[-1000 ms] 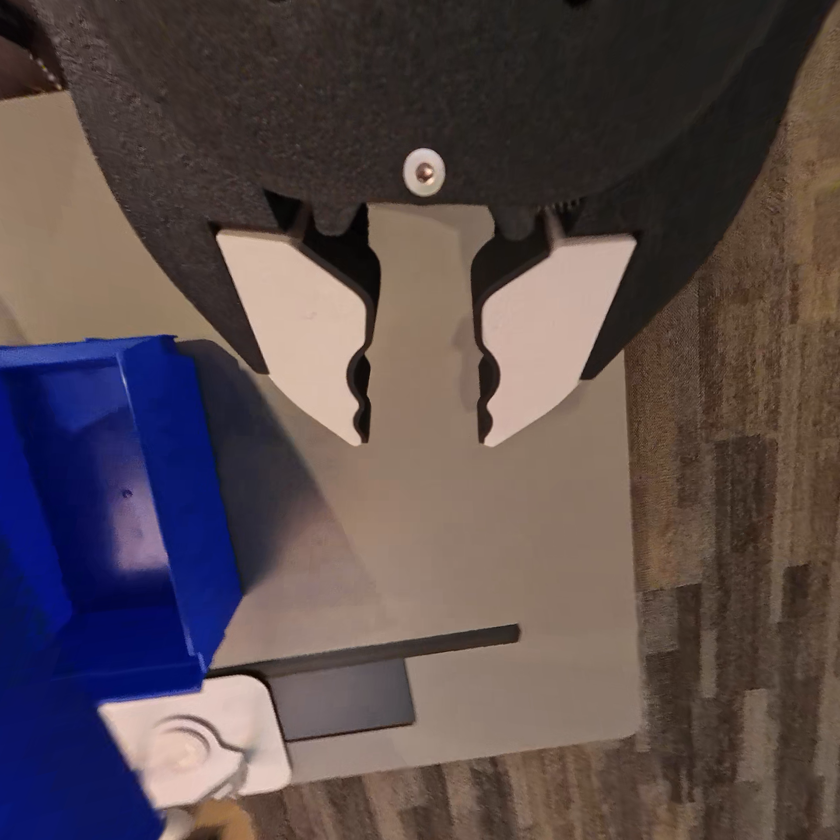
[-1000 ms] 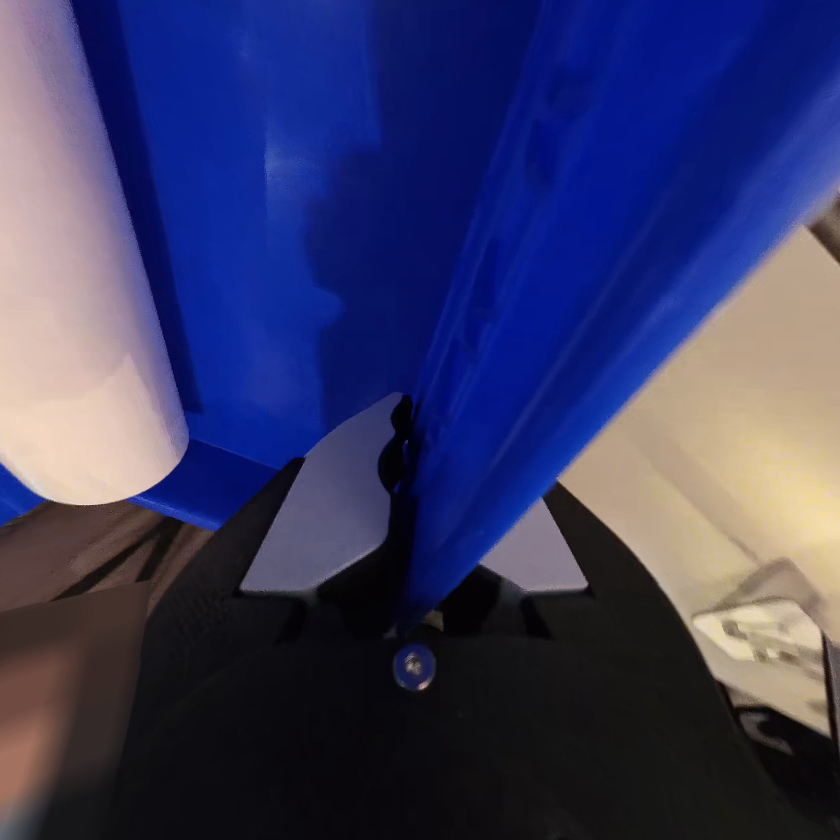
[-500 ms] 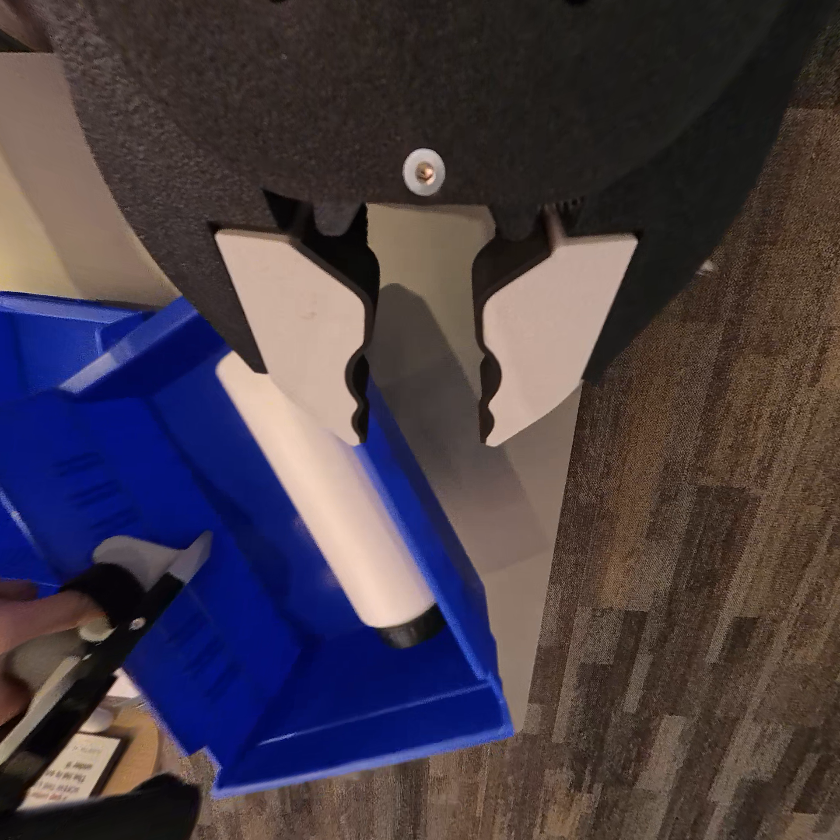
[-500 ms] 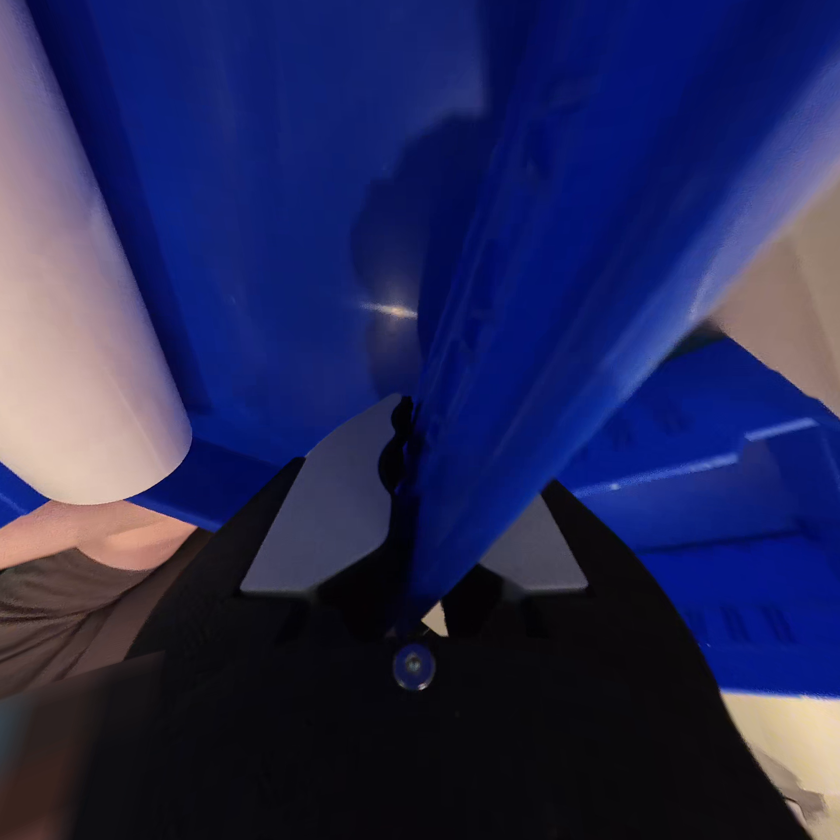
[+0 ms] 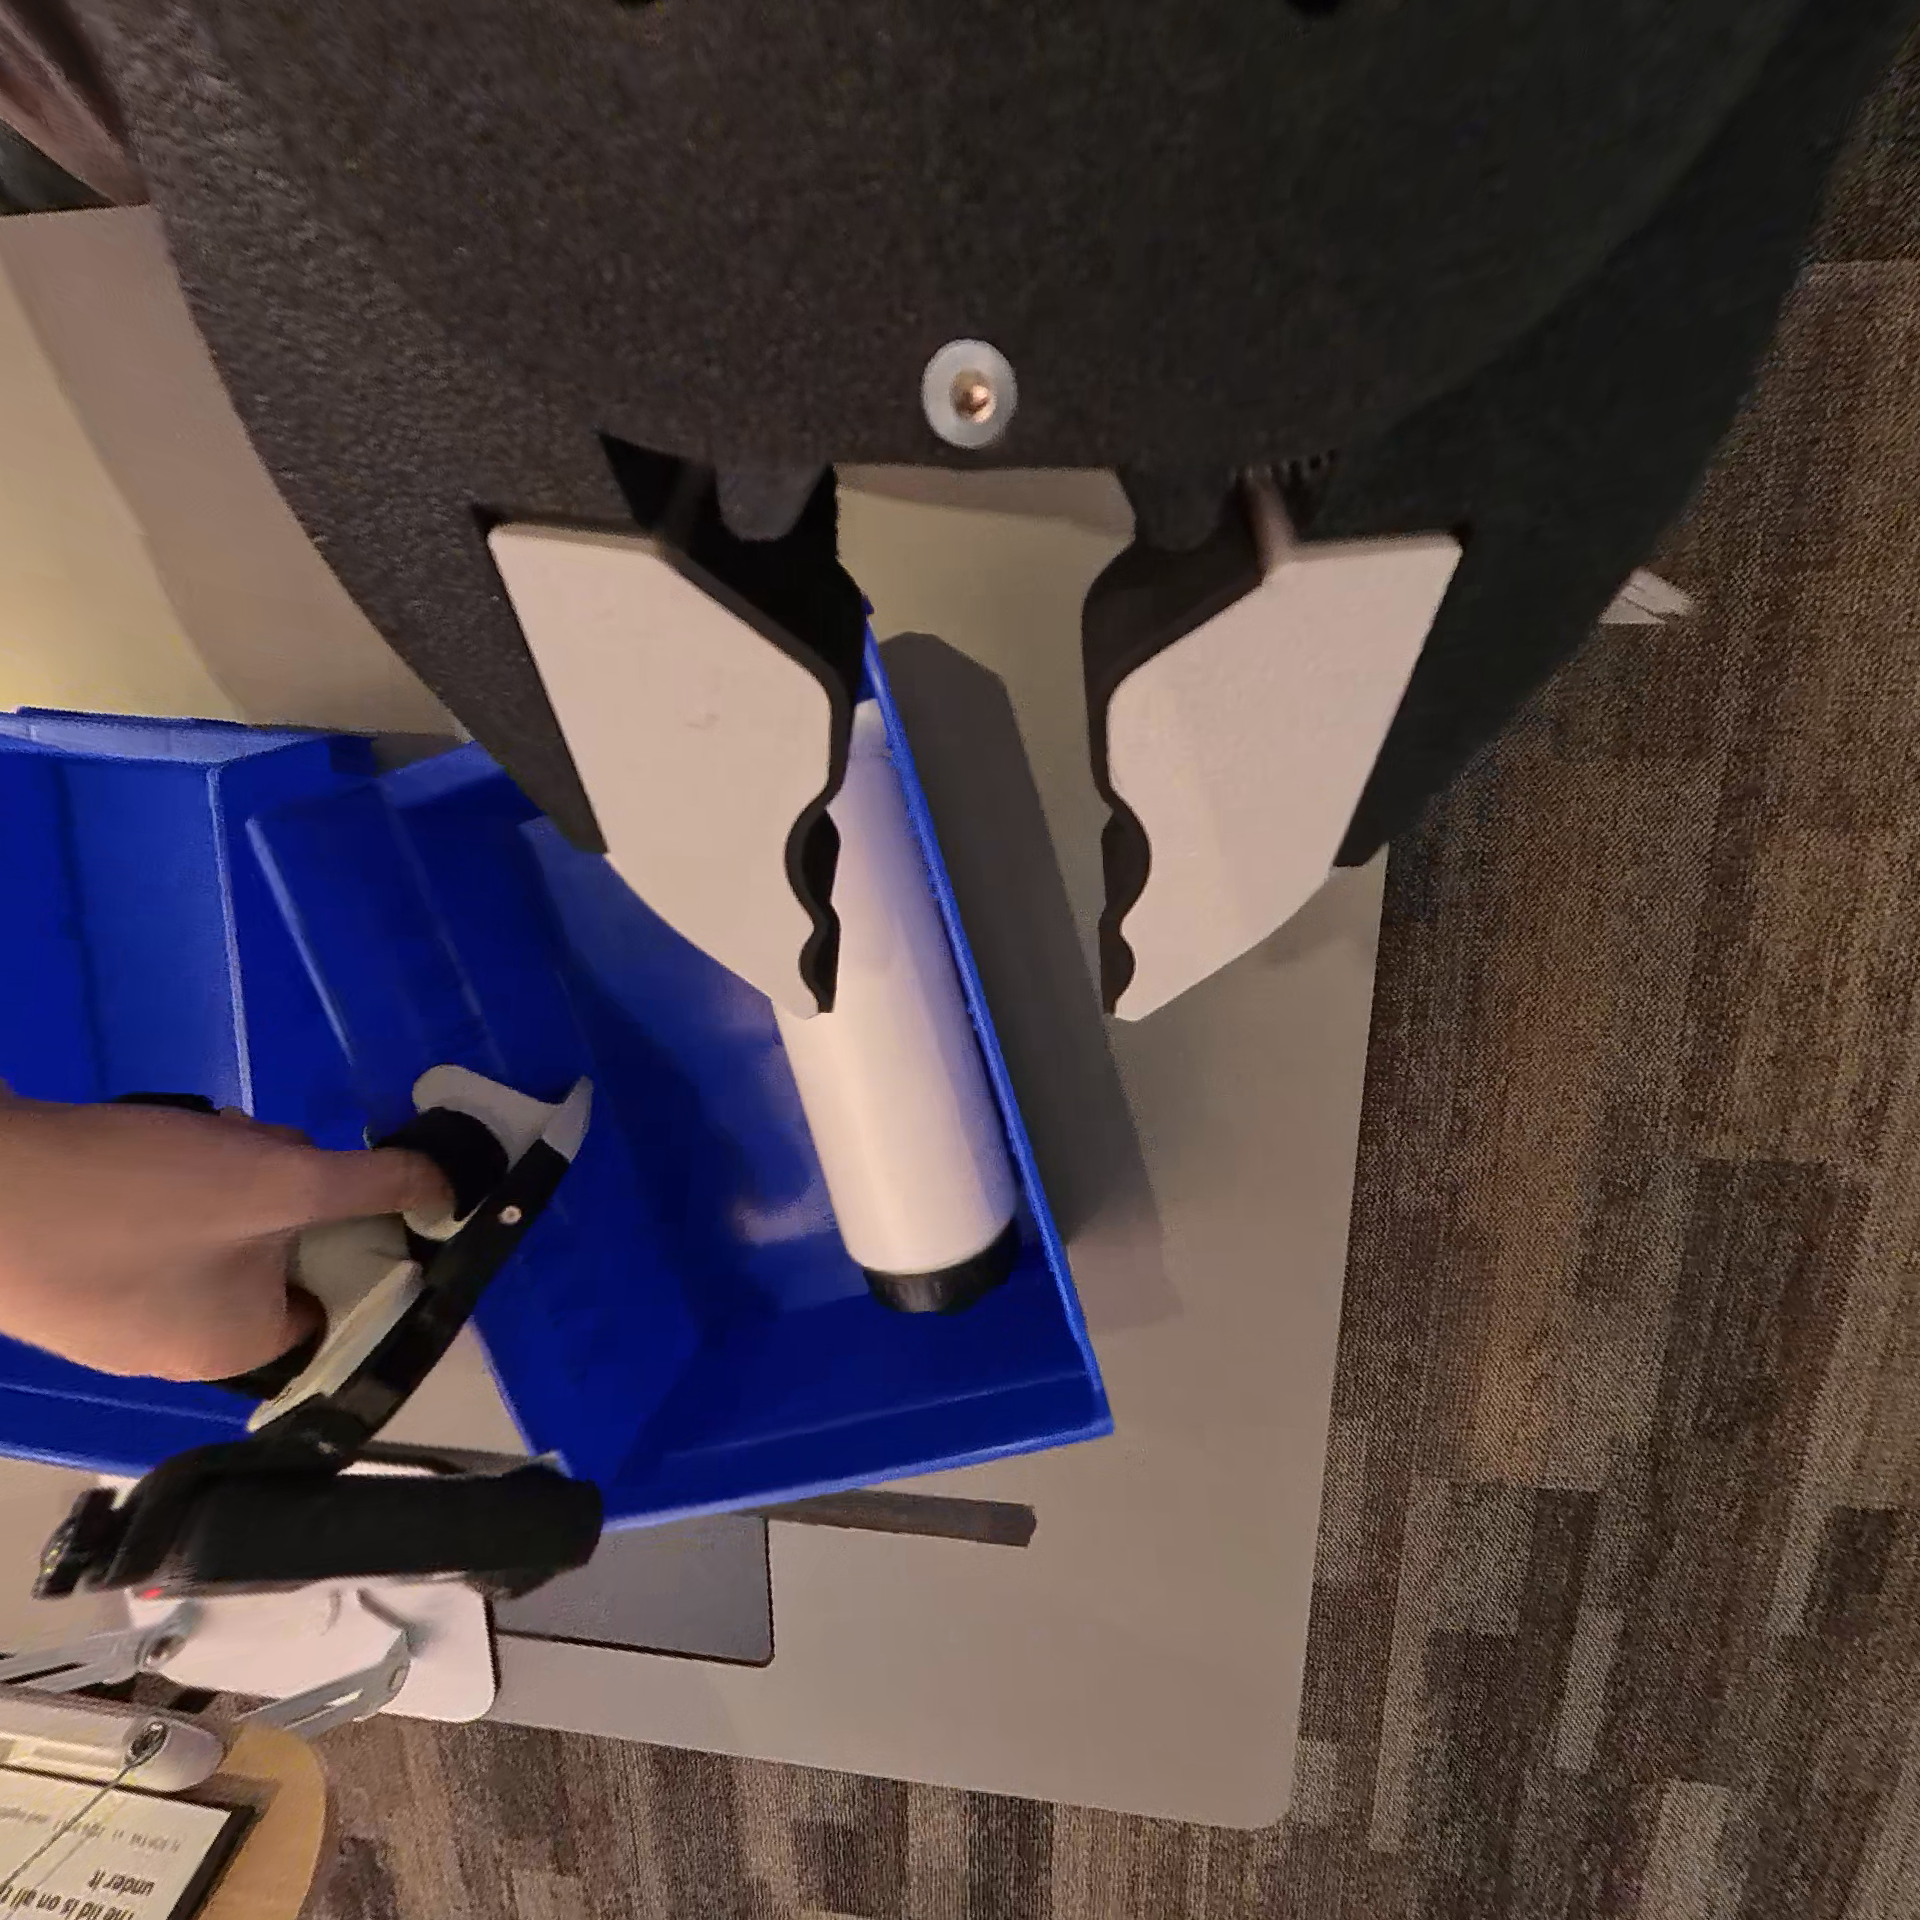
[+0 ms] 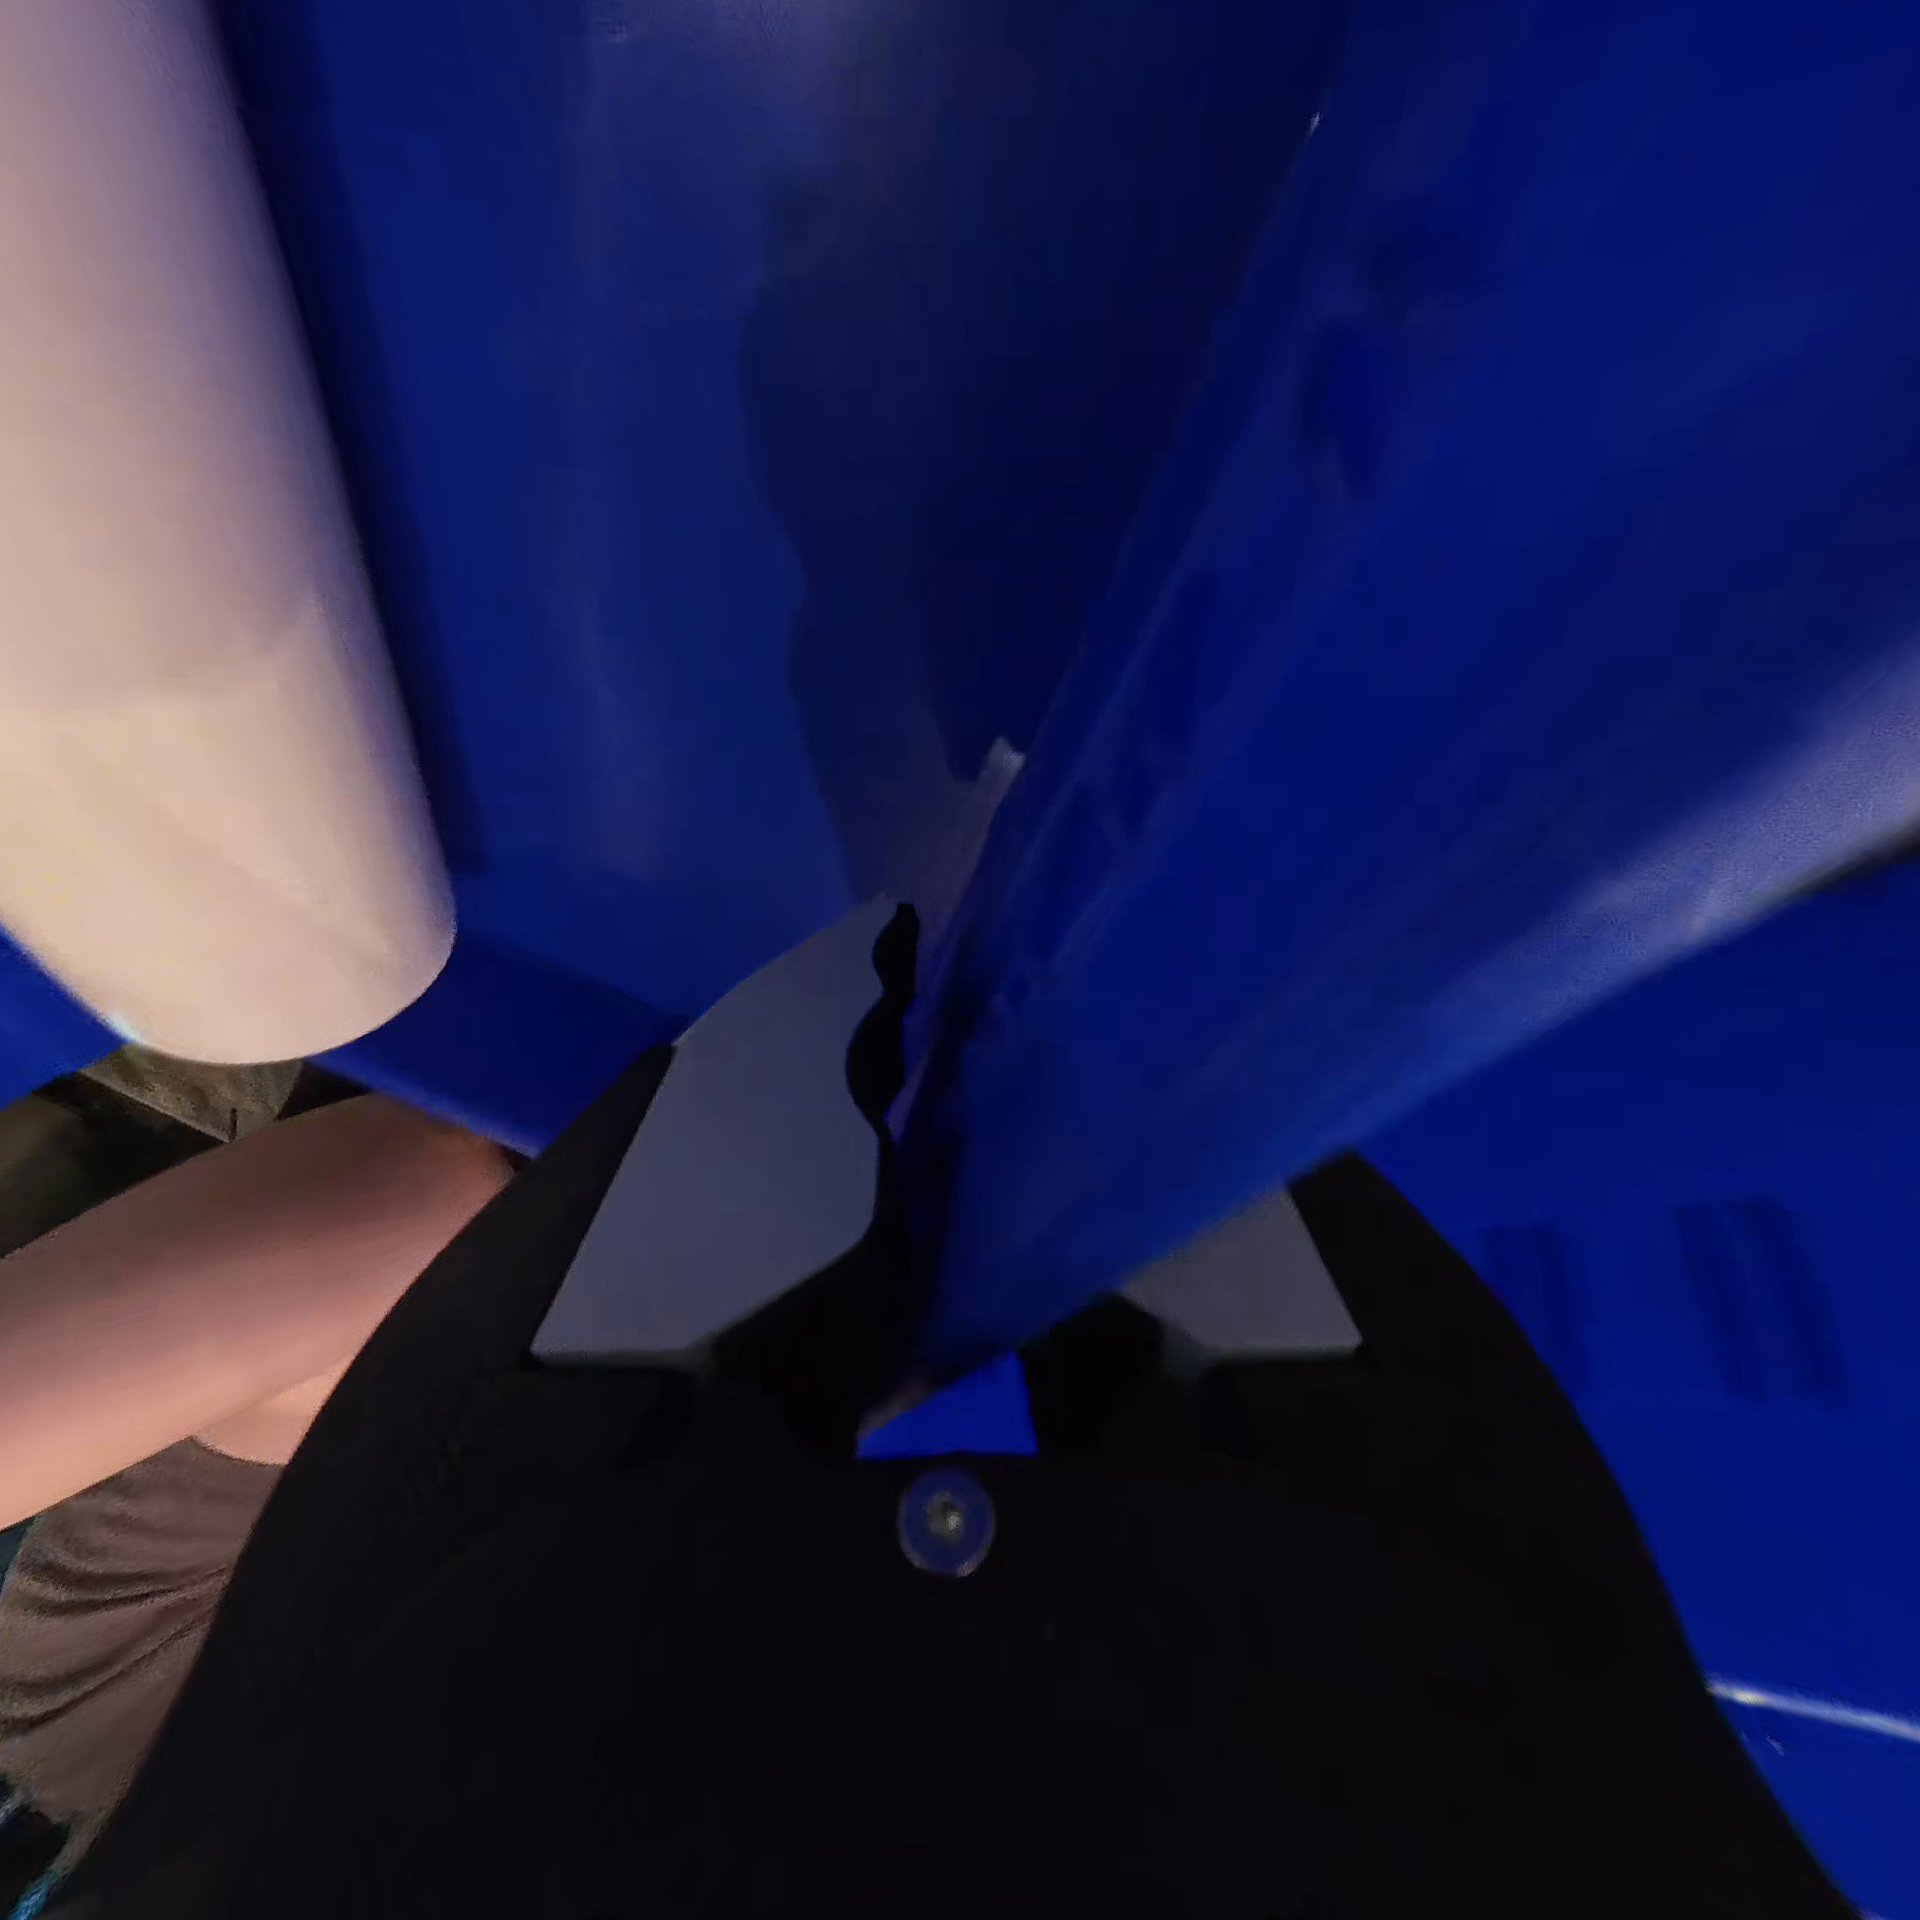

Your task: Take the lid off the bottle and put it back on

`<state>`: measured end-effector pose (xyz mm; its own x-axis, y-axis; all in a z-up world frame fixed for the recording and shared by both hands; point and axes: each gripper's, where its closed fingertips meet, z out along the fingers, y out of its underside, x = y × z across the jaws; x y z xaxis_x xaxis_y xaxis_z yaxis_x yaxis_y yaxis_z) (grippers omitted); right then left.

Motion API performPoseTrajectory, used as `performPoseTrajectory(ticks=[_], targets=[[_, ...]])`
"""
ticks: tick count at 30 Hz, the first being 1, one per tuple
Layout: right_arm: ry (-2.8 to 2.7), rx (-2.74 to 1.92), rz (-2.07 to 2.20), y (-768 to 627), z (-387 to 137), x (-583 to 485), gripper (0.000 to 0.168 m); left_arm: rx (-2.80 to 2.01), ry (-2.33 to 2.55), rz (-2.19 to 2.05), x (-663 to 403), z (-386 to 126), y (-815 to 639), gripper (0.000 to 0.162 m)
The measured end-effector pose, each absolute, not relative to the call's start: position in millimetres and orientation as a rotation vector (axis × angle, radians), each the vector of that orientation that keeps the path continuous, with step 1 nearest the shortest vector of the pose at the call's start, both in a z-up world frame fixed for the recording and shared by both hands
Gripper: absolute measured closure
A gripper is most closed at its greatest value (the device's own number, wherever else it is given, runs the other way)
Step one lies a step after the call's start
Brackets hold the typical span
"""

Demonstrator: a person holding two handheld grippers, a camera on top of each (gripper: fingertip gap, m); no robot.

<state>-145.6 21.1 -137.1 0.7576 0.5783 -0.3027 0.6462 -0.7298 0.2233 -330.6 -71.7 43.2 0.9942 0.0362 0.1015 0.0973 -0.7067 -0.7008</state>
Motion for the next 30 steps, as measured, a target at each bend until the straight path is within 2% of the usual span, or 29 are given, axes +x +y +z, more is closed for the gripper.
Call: performPoseTrajectory(ticks=[1,3,7,8,10,11,13,19,21,23,24,25,26,27,30], targets=[[0.964,2.673,-0.340,24.4,-131.5,-148.2,0.150,-2.359,-0.091,-0.105,-330.2,42.5,-71.0,0.113],[1.084,2.801,-0.395,41.6,-111.0,-152.7,0.147,-2.362,-0.083,-0.103,-328.9,42.3,-70.2,0.112],[1.449,3.222,-0.421,79.8,-28.4,-133.1,0.147,-2.361,-0.046,-0.097,-325.4,43.7,-72.5,0.112],[1.517,3.318,-0.325,84.9,-11.7,-112.4,0.141,-2.363,-0.042,-0.096,-325.4,43.6,-73.5,0.112],[1.508,3.430,-0.047,87.7,1.5,-54.9,0.115,-2.364,-0.049,-0.091,-327.3,43.6,-75.3,0.111],[1.419,3.441,0.062,84.4,-1.5,-23.0,0.113,-2.362,-0.055,-0.092,-328.3,43.9,-75.9,0.110],[1.178,3.453,0.180,79.5,-15.2,35.8,0.094,-2.350,-0.067,-0.099,-329.9,45.3,-76.3,0.110],[0.707,3.344,0.324,67.8,-81.8,156.0,0.090,-2.408,-0.110,-0.147,-330.9,29.4,-71.7,0.109],[0.689,3.298,0.132,60.0,-100.6,157.5,0.088,-2.443,-0.064,-0.136,-329.8,19.2,-63.4,0.105],[0.633,3.226,-0.129,50.1,-114.7,151.1,0.091,-2.487,-0.050,-0.197,-323.4,6.1,-54.8,0.103],[0.613,3.168,-0.268,43.7,-119.4,146.0,0.102,-2.524,-0.052,-0.225,-320.7,-2.8,-52.1,0.101],[0.593,3.114,-0.380,38.9,-122.4,142.7,0.132,-2.567,-0.052,-0.237,-319.2,-12.9,-50.6,0.100],[0.553,3.099,-0.409,39.0,-125.0,147.0,0.150,-2.621,-0.047,-0.245,-317.9,-23.9,-51.2,0.099],[0.520,3.103,-0.420,41.1,-126.2,153.8,0.158,-2.674,-0.034,-0.248,-317.0,-34.4,-52.0,0.097],[0.491,3.112,-0.419,46.3,-126.2,178.0,0.161,-2.751,-0.007,-0.316,-309.5,-54.2,-49.4,0.098]])
